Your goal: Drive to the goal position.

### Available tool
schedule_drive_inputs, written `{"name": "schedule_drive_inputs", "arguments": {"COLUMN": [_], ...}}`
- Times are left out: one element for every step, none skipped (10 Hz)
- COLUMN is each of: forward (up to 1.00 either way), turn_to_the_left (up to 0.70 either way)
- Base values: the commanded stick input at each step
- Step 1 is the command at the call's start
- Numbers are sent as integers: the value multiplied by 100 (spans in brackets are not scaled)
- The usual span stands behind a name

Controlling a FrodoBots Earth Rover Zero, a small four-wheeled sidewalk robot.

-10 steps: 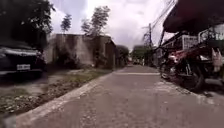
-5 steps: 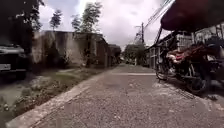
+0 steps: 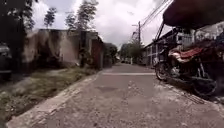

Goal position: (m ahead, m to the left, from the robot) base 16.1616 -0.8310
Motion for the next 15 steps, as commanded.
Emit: {"name": "schedule_drive_inputs", "arguments": {"forward": [70, 70, 70, 70, 70, 70, 70, 70, 70, 70, 70, 70, 70, 70, 70], "turn_to_the_left": [-10, -28, -6, 0, 1, 1, 0, 1, 2, 2, 2, 2, 2, 2, 2]}}
